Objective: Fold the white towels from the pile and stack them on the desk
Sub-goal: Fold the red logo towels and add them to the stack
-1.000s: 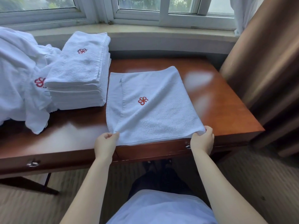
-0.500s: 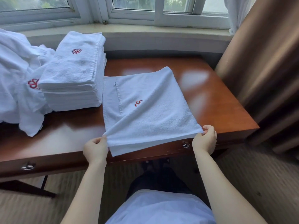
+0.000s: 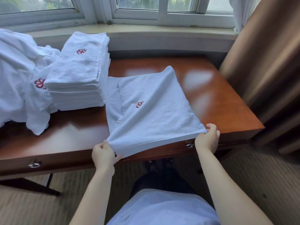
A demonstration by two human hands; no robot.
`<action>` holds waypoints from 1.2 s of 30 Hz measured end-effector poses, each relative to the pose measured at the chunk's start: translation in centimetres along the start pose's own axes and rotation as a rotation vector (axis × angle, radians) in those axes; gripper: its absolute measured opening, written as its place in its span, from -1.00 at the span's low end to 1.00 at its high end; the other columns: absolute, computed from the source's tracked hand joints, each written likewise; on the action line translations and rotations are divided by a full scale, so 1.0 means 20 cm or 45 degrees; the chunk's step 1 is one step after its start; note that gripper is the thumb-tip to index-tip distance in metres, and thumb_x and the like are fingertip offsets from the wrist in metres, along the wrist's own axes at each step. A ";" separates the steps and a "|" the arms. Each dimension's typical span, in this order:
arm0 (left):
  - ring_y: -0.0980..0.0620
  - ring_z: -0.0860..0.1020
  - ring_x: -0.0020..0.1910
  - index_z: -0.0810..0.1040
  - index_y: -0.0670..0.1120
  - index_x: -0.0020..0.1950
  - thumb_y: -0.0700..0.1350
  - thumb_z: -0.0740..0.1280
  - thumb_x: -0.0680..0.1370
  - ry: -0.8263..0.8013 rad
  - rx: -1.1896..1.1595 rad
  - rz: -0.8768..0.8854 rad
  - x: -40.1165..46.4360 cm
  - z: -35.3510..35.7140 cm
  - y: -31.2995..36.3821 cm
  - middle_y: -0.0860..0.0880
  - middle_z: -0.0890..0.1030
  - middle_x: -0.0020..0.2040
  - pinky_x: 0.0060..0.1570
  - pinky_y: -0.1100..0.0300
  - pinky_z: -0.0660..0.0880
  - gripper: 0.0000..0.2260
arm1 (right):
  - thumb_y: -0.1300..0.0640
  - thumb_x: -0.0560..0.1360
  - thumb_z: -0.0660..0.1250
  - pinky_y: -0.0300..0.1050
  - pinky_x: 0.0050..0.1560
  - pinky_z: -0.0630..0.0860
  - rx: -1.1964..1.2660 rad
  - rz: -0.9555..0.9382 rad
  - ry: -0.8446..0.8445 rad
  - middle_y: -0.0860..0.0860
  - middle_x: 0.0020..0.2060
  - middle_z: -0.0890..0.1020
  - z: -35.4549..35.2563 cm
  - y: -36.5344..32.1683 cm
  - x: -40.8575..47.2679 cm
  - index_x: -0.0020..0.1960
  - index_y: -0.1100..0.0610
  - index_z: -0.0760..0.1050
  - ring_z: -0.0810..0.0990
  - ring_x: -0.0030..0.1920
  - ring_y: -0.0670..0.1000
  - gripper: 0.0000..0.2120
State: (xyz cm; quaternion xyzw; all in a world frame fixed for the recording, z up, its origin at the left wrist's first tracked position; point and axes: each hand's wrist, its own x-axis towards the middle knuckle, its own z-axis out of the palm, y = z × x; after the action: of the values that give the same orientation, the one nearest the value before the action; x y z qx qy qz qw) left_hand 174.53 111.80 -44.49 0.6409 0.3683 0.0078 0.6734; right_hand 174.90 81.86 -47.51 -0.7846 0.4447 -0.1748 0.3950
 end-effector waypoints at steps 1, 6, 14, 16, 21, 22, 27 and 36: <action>-0.15 0.56 0.05 0.47 -0.19 0.12 -0.06 0.13 0.67 -0.036 0.022 -0.024 -0.01 0.00 -0.01 -0.15 0.53 0.12 -0.36 0.12 0.59 -0.77 | 0.38 0.48 0.08 -0.11 -0.27 0.31 -0.080 -0.029 -0.010 -0.01 0.21 0.39 0.00 0.00 -0.01 0.29 0.02 0.34 0.46 -0.21 0.09 -0.54; -0.15 0.65 -0.07 0.48 -0.10 0.00 -0.02 0.30 0.60 -0.281 0.101 -0.139 -0.06 -0.03 -0.07 -0.08 0.54 0.08 -0.30 0.10 0.60 -0.85 | 0.38 0.42 0.21 0.05 0.01 0.40 -0.397 -0.220 0.089 0.10 0.22 0.36 0.00 -0.01 -0.04 0.32 0.05 0.35 0.41 0.11 0.18 -0.49; -0.01 0.65 -0.22 0.56 -0.15 -0.19 -0.09 0.45 0.50 -0.108 0.061 -0.039 -0.03 -0.05 -0.08 -0.10 0.63 -0.12 -0.34 0.26 0.54 -0.84 | 0.34 0.46 0.11 -0.08 -0.12 0.36 0.226 0.005 0.211 -0.13 0.08 0.45 0.03 0.03 -0.01 0.08 -0.01 0.64 0.48 -0.02 0.02 -0.57; 0.00 0.64 -0.19 0.59 -0.18 -0.15 -0.08 0.49 0.46 -0.100 0.067 -0.040 -0.02 -0.06 -0.09 -0.11 0.65 -0.12 -0.25 0.25 0.54 -0.82 | 0.34 0.47 0.07 -0.13 -0.14 0.33 0.232 0.083 0.171 -0.19 0.05 0.42 0.03 0.05 -0.01 0.09 -0.01 0.63 0.46 -0.11 -0.04 -0.55; -0.01 0.64 -0.15 0.58 -0.17 -0.11 -0.13 0.54 0.40 -0.083 0.042 -0.070 -0.02 -0.06 -0.10 -0.08 0.63 -0.11 -0.25 0.25 0.53 -0.79 | 0.35 0.44 0.06 -0.13 -0.16 0.32 0.196 0.076 0.122 -0.17 0.07 0.41 0.00 0.04 -0.02 0.05 0.01 0.59 0.46 -0.10 0.03 -0.57; -0.02 0.63 -0.13 0.55 -0.16 -0.08 -0.16 0.55 0.39 -0.086 0.022 -0.072 -0.02 -0.06 -0.09 -0.09 0.62 -0.09 -0.26 0.25 0.53 -0.78 | 0.35 0.43 0.08 -0.11 -0.11 0.33 0.136 0.081 0.132 -0.12 0.12 0.43 -0.01 0.02 -0.02 0.05 0.01 0.58 0.46 -0.02 0.06 -0.59; 0.00 0.61 -0.07 0.49 -0.11 0.09 -0.32 0.49 0.40 -0.309 0.052 -0.146 -0.04 -0.03 -0.05 -0.06 0.63 -0.06 -0.20 0.23 0.50 -0.66 | 0.39 0.32 0.22 -0.04 0.20 0.27 -0.118 -0.170 0.264 0.00 0.23 0.49 0.01 -0.14 -0.10 0.15 0.08 0.55 0.36 0.27 0.11 -0.54; 0.02 0.62 -0.09 0.46 0.01 0.09 -0.41 0.30 0.48 -0.526 -0.070 -0.165 0.00 0.14 0.12 -0.04 0.63 0.08 -0.22 0.19 0.49 -0.65 | -0.28 0.58 -0.10 0.13 0.45 -0.36 -0.933 -0.812 -0.826 -0.02 0.55 -0.23 0.32 -0.23 -0.15 0.56 -0.11 -0.14 -0.32 0.52 0.03 -0.38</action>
State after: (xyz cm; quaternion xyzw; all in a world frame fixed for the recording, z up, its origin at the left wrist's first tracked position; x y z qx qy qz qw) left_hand 176.97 109.84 -42.66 0.5854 0.2626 -0.1568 0.7508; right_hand 179.85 88.64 -47.76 -0.9786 0.0743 0.1293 0.1417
